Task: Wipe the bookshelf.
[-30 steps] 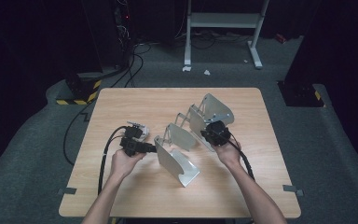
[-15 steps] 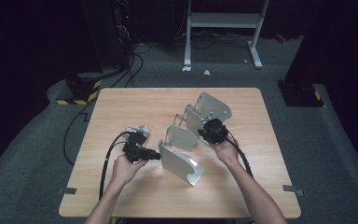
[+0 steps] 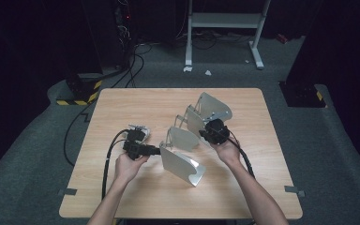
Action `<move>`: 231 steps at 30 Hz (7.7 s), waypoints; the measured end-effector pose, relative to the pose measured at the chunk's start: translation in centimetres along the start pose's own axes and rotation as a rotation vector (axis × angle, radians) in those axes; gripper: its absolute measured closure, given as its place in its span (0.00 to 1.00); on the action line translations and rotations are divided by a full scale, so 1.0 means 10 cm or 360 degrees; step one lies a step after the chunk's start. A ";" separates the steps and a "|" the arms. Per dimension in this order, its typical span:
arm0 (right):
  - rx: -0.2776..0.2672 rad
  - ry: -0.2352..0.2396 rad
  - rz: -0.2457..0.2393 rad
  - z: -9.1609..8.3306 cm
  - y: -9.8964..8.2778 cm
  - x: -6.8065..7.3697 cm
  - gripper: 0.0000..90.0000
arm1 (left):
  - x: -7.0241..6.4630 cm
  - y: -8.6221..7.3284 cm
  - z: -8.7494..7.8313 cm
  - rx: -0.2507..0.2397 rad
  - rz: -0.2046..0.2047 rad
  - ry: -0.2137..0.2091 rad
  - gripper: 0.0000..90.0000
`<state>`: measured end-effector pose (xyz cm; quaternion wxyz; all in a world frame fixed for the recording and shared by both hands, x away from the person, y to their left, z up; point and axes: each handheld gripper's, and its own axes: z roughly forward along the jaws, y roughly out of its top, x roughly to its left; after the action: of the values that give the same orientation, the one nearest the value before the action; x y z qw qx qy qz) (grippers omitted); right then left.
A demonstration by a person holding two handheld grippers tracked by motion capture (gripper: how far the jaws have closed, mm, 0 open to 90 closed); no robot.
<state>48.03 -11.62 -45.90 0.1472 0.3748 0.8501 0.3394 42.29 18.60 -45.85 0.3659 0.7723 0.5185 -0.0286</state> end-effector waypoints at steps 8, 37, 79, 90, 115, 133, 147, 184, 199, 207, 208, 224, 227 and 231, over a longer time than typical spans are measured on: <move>-0.0035 0.0041 0.0165 -0.02 -0.04 -0.13 0.95 | -0.05 -0.01 0.04 0.0044 0.0037 0.0020 0.58; -0.0018 0.0165 0.0040 0.04 0.08 0.13 0.91 | -0.43 -0.38 0.05 0.0069 0.0132 -0.0211 0.64; -0.0013 -0.0190 0.0253 0.06 -0.81 -0.02 0.57 | 0.31 -0.18 -0.29 -0.0137 0.0017 0.0662 0.37; -0.0108 -0.0252 0.0188 0.04 -0.94 -0.04 0.52 | 0.56 0.11 0.15 0.0046 0.0026 0.0859 0.33; -0.0104 -0.0258 0.0193 0.05 -0.93 -0.04 0.48 | -0.25 -0.45 0.23 0.0158 0.0648 0.0377 0.95; -0.0103 -0.0263 0.0198 0.05 -0.93 -0.04 0.48 | -0.82 -0.08 -0.33 -0.0209 0.0941 0.0254 0.94; -0.0102 -0.0263 0.0197 0.05 -0.93 -0.04 0.47 | -0.60 -0.03 0.12 -0.0057 0.0789 0.0124 0.94; -0.0103 -0.0264 0.0202 0.06 -0.93 -0.03 0.47 | -0.71 -0.57 0.08 0.0066 0.0717 -0.0034 0.94; -0.0102 -0.0267 0.0203 0.06 -0.93 -0.03 0.47 | -1.00 -0.40 -0.51 -0.0171 0.0841 -0.0092 0.93; -0.0102 -0.0267 0.0203 0.06 -0.93 -0.03 0.47 | -0.93 -0.54 -0.15 0.0023 0.0833 -0.0033 0.93; -0.0102 -0.0267 0.0203 0.06 -0.93 -0.03 0.47 | -0.92 -0.55 -0.11 0.0048 0.0829 -0.0030 0.93; -0.0102 -0.0267 0.0203 0.06 -0.93 -0.03 0.46 | -0.89 -0.30 -0.48 -0.0173 0.0751 -0.0180 0.93; -0.0101 -0.0267 0.0201 0.06 -0.93 -0.03 0.46 | -0.92 -0.22 -0.52 -0.0192 0.0759 -0.0139 0.93; -0.0101 -0.0266 0.0201 0.06 -0.93 -0.03 0.46 | -0.92 -0.12 -0.49 -0.0222 0.0750 -0.0113 0.93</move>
<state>43.51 -16.11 -52.68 0.2079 0.4497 0.7984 0.3422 35.44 14.59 -39.00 0.4327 0.8434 0.3116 0.0663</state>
